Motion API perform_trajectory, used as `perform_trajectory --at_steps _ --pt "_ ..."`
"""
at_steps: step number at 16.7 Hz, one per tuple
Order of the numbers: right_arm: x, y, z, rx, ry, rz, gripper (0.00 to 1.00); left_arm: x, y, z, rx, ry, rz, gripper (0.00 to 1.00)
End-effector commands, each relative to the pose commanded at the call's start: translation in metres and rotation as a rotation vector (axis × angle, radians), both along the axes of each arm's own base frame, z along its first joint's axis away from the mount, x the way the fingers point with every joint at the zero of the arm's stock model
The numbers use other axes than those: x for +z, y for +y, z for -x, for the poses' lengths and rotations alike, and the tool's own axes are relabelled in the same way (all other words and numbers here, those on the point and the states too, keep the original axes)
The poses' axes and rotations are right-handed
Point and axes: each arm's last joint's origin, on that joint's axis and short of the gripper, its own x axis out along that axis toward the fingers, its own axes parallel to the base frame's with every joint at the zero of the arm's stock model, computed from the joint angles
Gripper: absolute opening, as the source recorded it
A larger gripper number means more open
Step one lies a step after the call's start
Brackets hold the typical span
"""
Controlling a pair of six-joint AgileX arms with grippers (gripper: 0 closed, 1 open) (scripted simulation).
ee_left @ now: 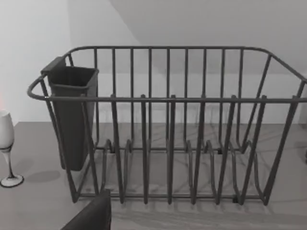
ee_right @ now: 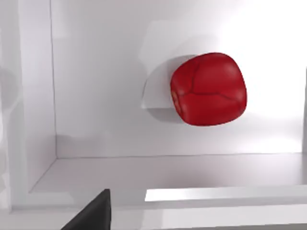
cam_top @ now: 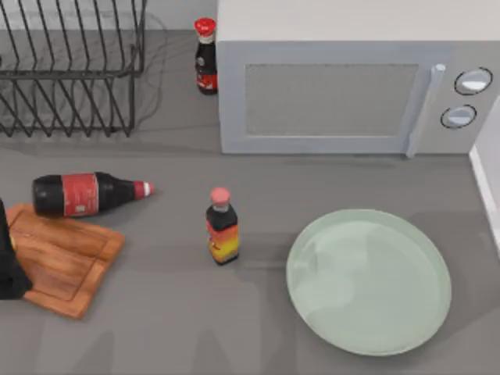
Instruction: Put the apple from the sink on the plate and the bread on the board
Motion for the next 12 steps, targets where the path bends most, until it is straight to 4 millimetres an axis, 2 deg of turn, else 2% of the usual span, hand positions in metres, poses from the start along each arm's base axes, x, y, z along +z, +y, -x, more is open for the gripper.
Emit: perform_trajectory --at_steps 3,6,9,12 --pt "-0.021 -0.017 -0.024 -0.001 0.134 -0.035 1.0 0.0 0.0 0.0 0.0 0.0 0.0 1.0" --pt "-0.039 -0.03 -0.039 -0.002 0.226 -0.064 1.0 0.0 0.0 0.0 0.0 0.0 0.0 1.0" --pt "-0.048 -0.035 -0.046 -0.002 0.267 -0.078 1.0 0.0 0.0 0.0 0.0 0.0 0.0 1.0" --pt "-0.049 -0.036 -0.046 -0.002 0.27 -0.079 1.0 0.0 0.0 0.0 0.0 0.0 0.0 1.0"
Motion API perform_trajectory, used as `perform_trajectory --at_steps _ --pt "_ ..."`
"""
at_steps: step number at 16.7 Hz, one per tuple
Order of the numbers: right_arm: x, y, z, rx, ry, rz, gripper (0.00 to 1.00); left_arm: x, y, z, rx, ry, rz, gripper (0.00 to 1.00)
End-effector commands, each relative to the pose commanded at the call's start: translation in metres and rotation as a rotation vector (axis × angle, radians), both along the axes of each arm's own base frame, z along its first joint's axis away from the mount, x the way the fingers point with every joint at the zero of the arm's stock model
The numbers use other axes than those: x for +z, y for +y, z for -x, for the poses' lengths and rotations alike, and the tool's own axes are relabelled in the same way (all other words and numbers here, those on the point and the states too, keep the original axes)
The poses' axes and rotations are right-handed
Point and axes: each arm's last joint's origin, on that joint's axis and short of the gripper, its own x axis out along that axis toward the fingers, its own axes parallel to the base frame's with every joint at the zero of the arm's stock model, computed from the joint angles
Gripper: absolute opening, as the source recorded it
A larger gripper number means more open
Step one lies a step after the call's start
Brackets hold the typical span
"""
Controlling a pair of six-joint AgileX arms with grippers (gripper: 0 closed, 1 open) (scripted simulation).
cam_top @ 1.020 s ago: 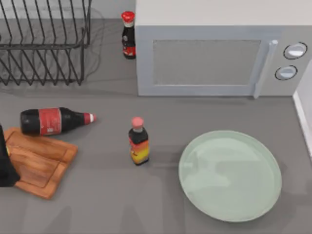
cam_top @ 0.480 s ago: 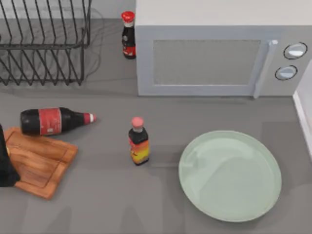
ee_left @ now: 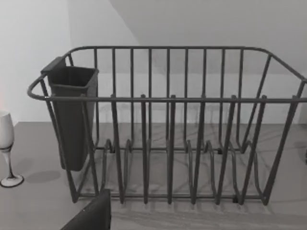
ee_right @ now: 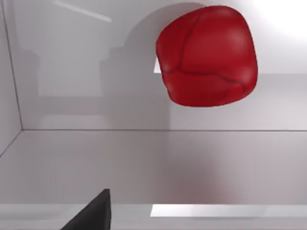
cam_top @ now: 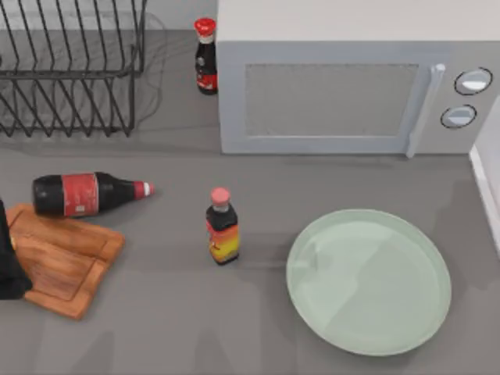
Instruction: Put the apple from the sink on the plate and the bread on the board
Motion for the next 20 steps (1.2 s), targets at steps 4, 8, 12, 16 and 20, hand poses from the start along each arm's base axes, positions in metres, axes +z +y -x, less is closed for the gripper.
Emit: perform_trajectory --at_steps 4,8,12,16,20 --pt "-0.005 0.002 -0.001 0.004 0.001 0.0 1.0 0.0 0.0 0.0 0.0 0.0 0.0 1.0" --pt "-0.05 -0.001 -0.007 0.003 0.002 -0.001 1.0 0.0 0.0 0.0 0.0 0.0 0.0 1.0" --pt "-0.109 -0.002 -0.007 0.001 -0.014 0.005 1.0 0.0 0.0 0.0 0.0 0.0 0.0 1.0" --pt "-0.143 0.0 0.0 0.0 0.0 0.0 1.0 0.0 0.0 0.0 0.0 0.0 0.0 1.0" --pt "-0.143 0.0 0.0 0.0 0.0 0.0 1.0 0.0 0.0 0.0 0.0 0.0 0.0 1.0"
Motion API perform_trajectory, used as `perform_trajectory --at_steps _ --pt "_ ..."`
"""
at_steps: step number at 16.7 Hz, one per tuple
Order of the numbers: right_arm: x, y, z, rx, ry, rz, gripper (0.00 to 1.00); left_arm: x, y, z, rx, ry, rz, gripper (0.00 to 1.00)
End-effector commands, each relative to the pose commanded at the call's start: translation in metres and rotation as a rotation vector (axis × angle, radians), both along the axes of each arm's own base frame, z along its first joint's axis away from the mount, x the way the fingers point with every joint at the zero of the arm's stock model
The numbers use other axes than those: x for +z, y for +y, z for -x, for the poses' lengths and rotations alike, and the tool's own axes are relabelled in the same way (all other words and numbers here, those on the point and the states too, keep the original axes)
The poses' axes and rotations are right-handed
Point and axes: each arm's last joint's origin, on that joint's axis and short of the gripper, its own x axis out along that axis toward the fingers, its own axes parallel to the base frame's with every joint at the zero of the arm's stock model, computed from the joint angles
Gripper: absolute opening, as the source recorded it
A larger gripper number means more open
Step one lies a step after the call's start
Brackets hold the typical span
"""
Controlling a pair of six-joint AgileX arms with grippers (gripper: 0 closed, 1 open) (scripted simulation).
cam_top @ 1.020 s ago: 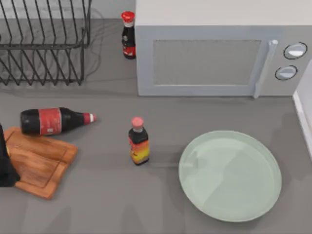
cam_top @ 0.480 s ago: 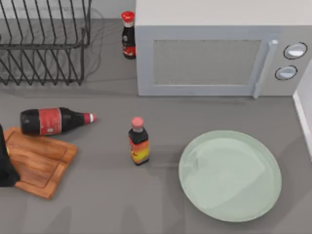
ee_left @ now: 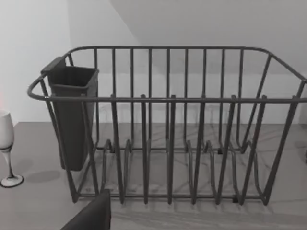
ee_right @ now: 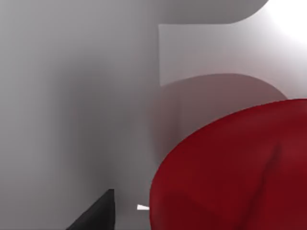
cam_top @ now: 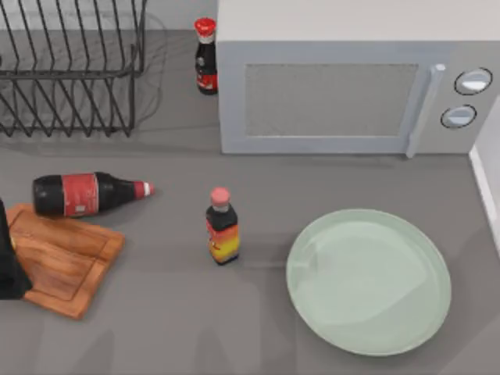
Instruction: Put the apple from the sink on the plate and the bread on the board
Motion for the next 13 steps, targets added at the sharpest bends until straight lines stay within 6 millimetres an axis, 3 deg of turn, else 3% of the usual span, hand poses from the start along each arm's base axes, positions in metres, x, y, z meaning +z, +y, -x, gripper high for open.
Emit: perform_trajectory --at_steps 13 --pt "0.0 0.0 0.0 0.0 0.0 0.0 0.02 0.0 0.0 0.0 0.0 0.0 0.0 1.0"
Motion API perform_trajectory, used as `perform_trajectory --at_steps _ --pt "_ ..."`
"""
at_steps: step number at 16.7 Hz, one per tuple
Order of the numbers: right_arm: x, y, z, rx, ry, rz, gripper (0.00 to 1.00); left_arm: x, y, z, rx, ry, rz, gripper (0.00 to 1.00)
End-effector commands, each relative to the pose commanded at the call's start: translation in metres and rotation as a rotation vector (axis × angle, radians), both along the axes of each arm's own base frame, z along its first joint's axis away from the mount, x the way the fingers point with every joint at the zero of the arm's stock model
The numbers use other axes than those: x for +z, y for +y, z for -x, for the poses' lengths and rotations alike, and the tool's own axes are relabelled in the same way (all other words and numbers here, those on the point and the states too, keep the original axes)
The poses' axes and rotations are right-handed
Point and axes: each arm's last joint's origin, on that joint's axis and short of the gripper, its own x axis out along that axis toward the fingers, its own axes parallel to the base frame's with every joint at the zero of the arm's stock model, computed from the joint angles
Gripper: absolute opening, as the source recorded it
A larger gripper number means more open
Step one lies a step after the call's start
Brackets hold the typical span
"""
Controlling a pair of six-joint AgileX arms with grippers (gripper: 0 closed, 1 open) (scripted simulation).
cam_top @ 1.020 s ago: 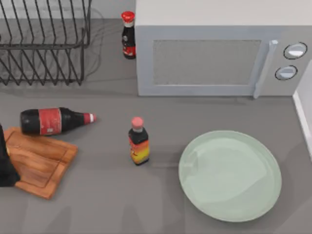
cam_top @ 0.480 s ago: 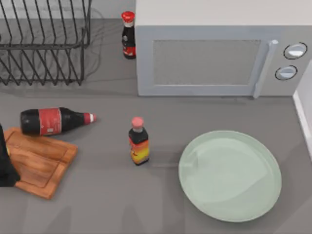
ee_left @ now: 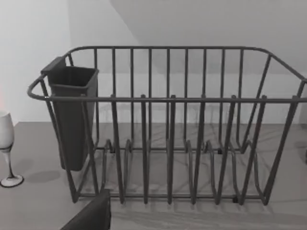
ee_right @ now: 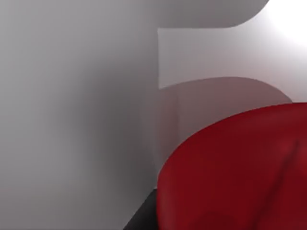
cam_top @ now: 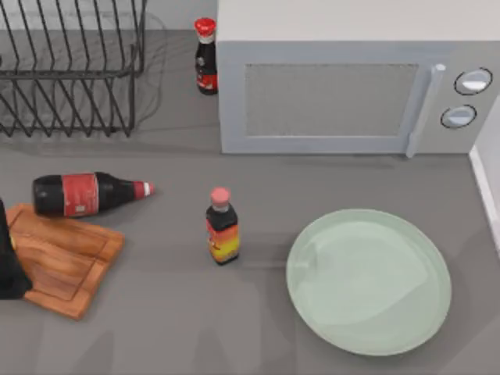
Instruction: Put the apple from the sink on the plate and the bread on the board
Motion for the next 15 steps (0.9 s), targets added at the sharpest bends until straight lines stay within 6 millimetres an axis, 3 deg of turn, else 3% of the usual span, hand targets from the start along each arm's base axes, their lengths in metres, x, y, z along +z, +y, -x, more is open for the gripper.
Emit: perform_trajectory --at_steps 8,9,12,15 --pt "0.0 0.0 0.0 0.0 0.0 0.0 0.0 0.0 0.0 0.0 0.0 0.0 0.0 1.0" --pt "0.019 -0.001 -0.005 -0.005 -0.037 0.0 0.0 0.0 0.0 0.0 0.0 0.0 0.0 1.0" --pt "0.032 -0.002 -0.008 -0.005 -0.043 0.002 0.0 0.0 0.0 0.0 0.0 0.0 0.0 1.0" --pt "0.066 -0.002 -0.008 -0.005 -0.03 -0.002 0.0 0.0 0.0 0.0 0.0 0.0 0.0 1.0"
